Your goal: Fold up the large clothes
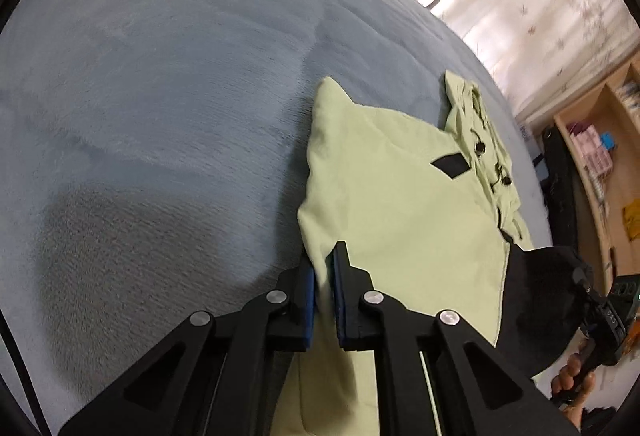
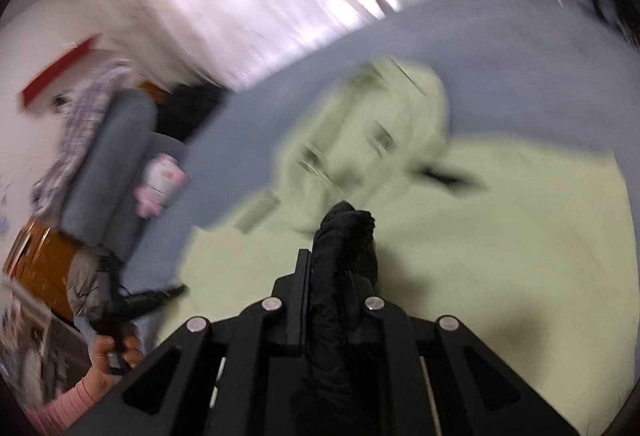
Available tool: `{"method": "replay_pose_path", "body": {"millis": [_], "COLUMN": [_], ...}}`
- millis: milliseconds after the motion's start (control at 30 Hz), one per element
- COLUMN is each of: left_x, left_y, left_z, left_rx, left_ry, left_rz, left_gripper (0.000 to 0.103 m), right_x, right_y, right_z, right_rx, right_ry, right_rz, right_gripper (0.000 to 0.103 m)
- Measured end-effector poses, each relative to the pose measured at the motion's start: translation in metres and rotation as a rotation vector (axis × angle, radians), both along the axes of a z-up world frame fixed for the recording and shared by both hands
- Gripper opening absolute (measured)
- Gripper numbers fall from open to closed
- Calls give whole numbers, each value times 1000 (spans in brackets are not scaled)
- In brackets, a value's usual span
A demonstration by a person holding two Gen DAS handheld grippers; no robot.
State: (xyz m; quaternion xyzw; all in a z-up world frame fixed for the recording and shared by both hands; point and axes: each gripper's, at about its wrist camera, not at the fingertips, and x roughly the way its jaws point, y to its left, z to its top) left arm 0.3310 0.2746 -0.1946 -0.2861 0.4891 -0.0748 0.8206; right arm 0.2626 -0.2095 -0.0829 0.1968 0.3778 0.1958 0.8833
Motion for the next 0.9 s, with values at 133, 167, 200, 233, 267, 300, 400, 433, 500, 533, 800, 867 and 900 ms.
{"method": "replay_pose_path", "body": {"millis": [133, 167, 200, 233, 267, 300, 400, 433, 500, 533, 800, 867, 900], "left_x": [4, 6, 10, 13, 16, 23, 41, 51, 68, 74, 97, 94, 90], "left_y": [4, 4, 2, 1, 2, 1, -3, -6, -14, -14, -25, -25, -22], "left_z": [-5, -4, -2, -1, 0, 3, 7, 7, 4, 3, 6, 13, 17], "left_rx": [8, 25, 40, 46, 47, 49, 91, 118, 151, 165, 265, 300, 307], "left_ry": [22, 29, 38, 43, 46, 46, 55, 62, 88, 101, 55, 5, -23], "left_rz": [-7, -10, -11, -15, -18, -21, -35, -48, -79, -91, -105, -91, -79], "left_gripper": [14, 23, 29, 41, 53, 59, 68, 68, 68, 68, 4, 3, 3], "right_x": [21, 25, 27, 28, 27, 25, 20, 17, 12, 12, 32, 40, 40], "right_y": [10, 7, 5, -3, -11, -23, -53, -60, -66, -69, -51, -28, -21], "right_z": [-22, -34, -42, -53, -59, -65, -78, -80, -82, -82, -80, -72, -65], "right_rx": [-223, -271, -290, -299, -286, -244, -97, -70, -38, -24, -115, -213, -212], "right_ry": [61, 100, 129, 178, 205, 239, 316, 331, 343, 348, 291, 223, 170], "right_rz": [-106, -128, -140, -160, -173, -181, -193, -197, -199, -196, -182, -114, -94], "right_gripper": [11, 11, 14, 14, 14, 16, 35, 43, 45, 45, 39, 11, 10]}}
